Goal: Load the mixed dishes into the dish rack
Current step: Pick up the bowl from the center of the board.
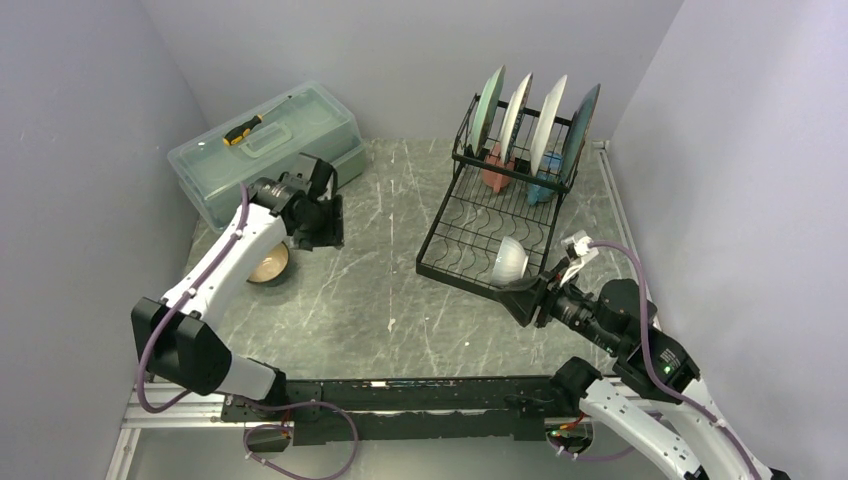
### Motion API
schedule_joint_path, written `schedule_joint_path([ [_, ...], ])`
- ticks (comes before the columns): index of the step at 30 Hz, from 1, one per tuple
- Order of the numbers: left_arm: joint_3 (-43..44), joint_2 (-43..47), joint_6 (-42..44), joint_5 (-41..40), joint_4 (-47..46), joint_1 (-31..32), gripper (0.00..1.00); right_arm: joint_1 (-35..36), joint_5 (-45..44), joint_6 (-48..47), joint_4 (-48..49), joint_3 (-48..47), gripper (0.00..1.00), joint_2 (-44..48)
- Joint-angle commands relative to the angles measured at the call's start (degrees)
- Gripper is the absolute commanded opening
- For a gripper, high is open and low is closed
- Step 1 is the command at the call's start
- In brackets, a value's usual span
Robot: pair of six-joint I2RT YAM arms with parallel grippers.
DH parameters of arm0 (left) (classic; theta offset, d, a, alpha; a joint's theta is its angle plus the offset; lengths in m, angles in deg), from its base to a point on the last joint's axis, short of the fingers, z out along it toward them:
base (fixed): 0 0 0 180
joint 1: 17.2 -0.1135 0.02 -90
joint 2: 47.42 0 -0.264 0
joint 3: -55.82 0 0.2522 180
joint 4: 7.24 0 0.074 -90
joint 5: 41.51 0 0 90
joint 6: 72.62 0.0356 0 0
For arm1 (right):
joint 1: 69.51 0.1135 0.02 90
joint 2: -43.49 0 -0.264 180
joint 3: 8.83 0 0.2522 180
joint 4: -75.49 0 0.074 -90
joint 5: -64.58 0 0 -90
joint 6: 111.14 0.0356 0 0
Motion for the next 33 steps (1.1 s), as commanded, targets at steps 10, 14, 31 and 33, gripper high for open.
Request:
schedule_joint_path([
  [10, -7.54, -0.34, 2.59, -2.98, -4.72, -13.01, 0.61, 0.11, 2.92, -2.02, 6.61, 1.44, 0.50, -2.65],
  [14, -7.61, -2.17, 3.54, -3.71, -5.87, -15.56, 0.59, 0.07, 2.93, -2.33, 6.99, 1.81, 0.50, -2.72],
  [31, -8.52, -13.00, 3.96, -2.99, -8.58, -21.28, 0.46, 0.07, 2.56, -3.04, 6.13, 0.90, 0.50, -2.50],
  [33, -8.70, -13.50, 3.78, -2.61, -8.81, -21.31, 0.45, 0.07, 2.45, -3.04, 6.06, 0.89, 0.50, -2.24],
])
